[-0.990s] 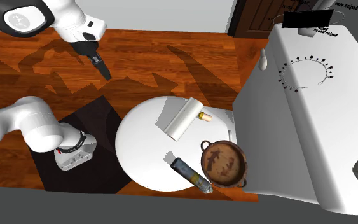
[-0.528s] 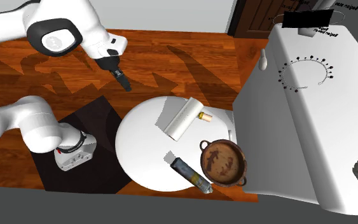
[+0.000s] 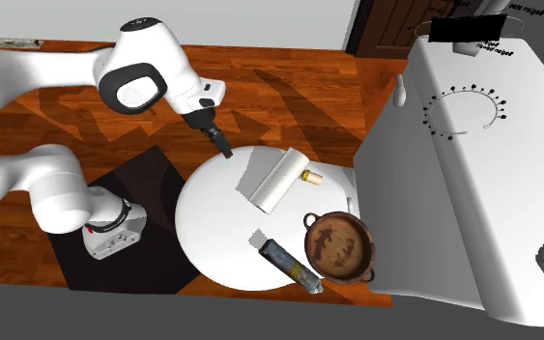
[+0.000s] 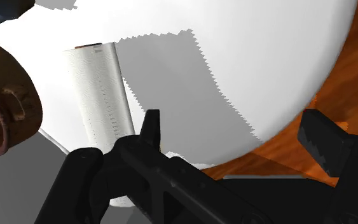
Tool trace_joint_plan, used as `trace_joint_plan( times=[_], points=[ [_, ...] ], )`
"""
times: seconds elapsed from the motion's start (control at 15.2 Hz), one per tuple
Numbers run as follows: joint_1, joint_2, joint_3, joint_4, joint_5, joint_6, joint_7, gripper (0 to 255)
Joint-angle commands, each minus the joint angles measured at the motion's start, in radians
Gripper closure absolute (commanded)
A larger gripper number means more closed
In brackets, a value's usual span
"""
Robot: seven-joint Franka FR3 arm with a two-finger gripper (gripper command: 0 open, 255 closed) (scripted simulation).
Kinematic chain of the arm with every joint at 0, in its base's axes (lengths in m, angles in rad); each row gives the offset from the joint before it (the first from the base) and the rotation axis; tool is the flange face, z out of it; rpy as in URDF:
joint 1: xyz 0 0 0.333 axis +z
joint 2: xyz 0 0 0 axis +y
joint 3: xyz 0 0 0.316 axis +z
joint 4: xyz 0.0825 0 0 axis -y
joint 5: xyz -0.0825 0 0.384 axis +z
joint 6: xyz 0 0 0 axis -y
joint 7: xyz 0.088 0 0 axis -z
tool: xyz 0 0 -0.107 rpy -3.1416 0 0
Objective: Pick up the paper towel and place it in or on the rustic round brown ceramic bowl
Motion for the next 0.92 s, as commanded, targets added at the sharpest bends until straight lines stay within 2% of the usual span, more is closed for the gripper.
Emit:
trace_joint_plan(
  times=[0.0, 0.66, 0.86],
  points=[
    [-0.027, 0.054, -0.014, -0.004, -0.055, 0.081, 0.004, 0],
    [-0.161, 0.378, -0.056, 0.117, -0.345, 0.389, 0.112, 0],
    [-0.176, 0.428, -0.065, 0.137, -0.383, 0.430, 0.134, 0]
  ],
)
